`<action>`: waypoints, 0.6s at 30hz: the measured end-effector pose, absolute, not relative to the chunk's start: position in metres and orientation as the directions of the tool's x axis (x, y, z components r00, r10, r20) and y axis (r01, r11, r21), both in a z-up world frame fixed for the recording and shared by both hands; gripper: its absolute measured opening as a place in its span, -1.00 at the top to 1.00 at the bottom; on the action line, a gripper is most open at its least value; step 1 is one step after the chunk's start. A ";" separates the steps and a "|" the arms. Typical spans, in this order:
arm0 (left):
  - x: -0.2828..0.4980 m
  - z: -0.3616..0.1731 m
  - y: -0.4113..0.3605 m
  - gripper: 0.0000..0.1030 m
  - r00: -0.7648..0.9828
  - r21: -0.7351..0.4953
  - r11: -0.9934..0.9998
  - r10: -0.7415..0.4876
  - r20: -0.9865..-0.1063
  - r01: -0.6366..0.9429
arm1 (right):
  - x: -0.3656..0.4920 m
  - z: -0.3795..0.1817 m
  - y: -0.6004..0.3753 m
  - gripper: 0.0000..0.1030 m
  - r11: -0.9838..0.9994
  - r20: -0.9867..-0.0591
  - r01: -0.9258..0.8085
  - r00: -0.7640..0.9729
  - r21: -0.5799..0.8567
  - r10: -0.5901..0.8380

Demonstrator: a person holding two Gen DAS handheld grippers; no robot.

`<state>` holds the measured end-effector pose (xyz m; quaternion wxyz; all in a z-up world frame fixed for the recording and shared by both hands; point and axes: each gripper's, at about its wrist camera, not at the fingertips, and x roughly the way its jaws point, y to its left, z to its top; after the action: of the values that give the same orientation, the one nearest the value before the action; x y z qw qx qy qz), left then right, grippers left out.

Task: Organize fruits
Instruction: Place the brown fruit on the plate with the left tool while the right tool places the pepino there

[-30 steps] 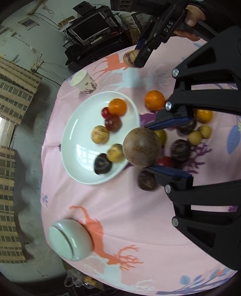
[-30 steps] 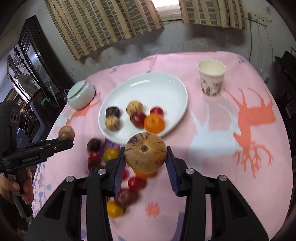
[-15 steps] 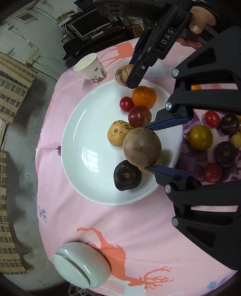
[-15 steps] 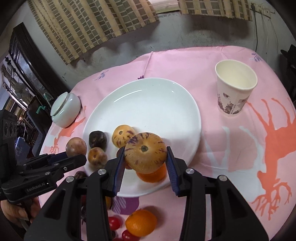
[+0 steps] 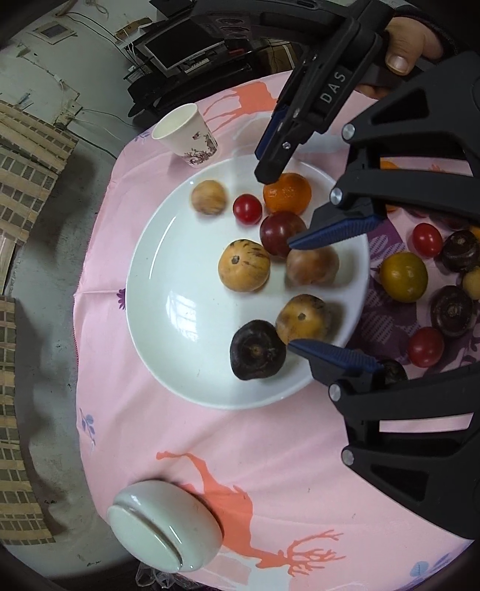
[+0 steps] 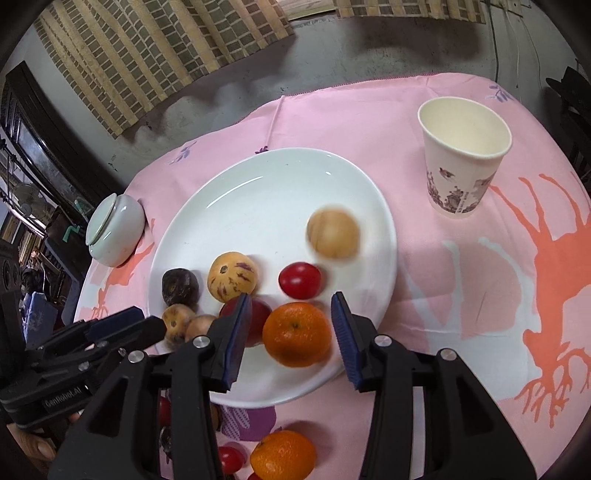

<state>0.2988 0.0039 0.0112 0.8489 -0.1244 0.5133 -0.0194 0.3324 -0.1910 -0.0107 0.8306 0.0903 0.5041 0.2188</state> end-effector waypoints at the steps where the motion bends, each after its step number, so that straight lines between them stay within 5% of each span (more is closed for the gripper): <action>1: 0.295 0.013 0.006 -0.06 0.474 -0.232 0.968 -0.159 -0.866 -0.099 | 0.329 -0.008 -0.192 0.11 0.888 -0.797 -0.279 0.398 0.366 0.453; 9: 0.249 0.011 0.020 -0.15 0.453 -0.231 0.961 -0.141 -0.881 -0.151 | 0.285 -0.002 -0.217 0.07 0.892 -0.806 -0.283 0.392 0.352 0.443; 11: 0.235 0.007 0.022 -0.16 0.442 -0.230 0.959 -0.137 -0.886 -0.164 | 0.271 -0.003 -0.225 -0.20 0.895 -0.810 -0.268 0.389 0.357 0.439; 18: 0.184 -0.008 0.025 -0.19 0.394 -0.245 0.946 -0.147 -0.907 -0.211 | 0.212 -0.002 -0.230 -0.20 0.881 -0.821 -0.317 0.349 0.352 0.453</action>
<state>0.1842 0.0252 -0.0083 0.8188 -0.1628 0.5501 0.0196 0.2118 -0.2298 -0.0022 0.8186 0.0655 0.5200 0.2350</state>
